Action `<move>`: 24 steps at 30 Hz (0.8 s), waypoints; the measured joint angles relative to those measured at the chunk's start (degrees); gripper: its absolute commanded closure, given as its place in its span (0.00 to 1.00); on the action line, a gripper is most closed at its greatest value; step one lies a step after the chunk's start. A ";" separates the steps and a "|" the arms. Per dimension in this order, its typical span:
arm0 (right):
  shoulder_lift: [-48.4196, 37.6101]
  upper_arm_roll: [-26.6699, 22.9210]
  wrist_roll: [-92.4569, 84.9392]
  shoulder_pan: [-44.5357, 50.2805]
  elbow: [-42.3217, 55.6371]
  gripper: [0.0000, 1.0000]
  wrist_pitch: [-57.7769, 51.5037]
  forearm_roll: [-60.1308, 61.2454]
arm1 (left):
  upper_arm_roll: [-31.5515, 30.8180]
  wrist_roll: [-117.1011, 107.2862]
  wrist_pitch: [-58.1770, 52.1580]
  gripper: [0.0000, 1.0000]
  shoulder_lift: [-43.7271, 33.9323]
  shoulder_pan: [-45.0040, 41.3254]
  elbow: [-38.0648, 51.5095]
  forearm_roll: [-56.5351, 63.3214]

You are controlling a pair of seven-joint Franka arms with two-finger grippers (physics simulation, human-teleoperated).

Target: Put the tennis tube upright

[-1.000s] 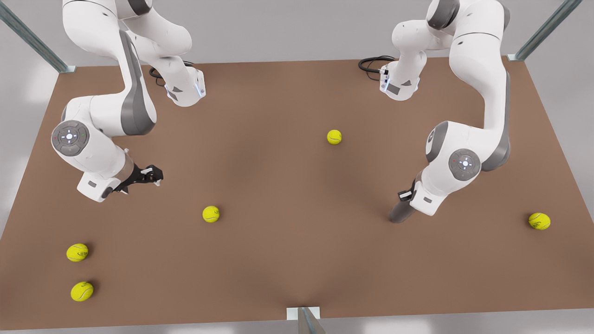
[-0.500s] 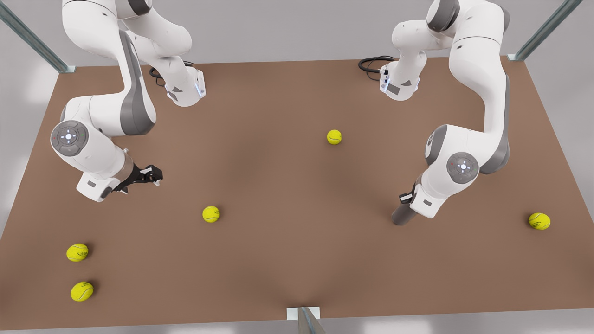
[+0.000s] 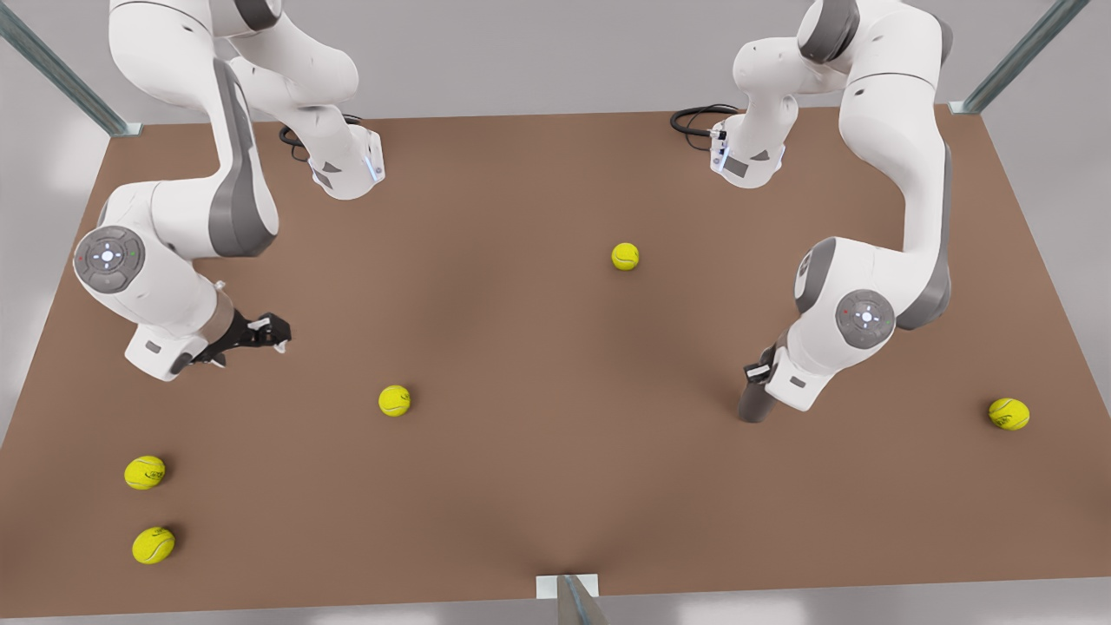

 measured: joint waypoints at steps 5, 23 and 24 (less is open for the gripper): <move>1.15 0.09 -0.35 0.71 0.87 0.00 -0.58 -0.15 | 0.00 0.37 -0.12 0.00 0.16 0.27 0.05 -0.07; 0.80 0.09 0.35 1.07 2.34 0.00 0.41 -1.41 | 0.70 0.77 -0.64 0.00 0.53 0.62 0.40 2.55; 0.58 0.09 0.28 0.96 2.17 0.00 0.31 -1.41 | 0.68 0.77 -0.64 0.00 0.53 0.60 0.40 2.77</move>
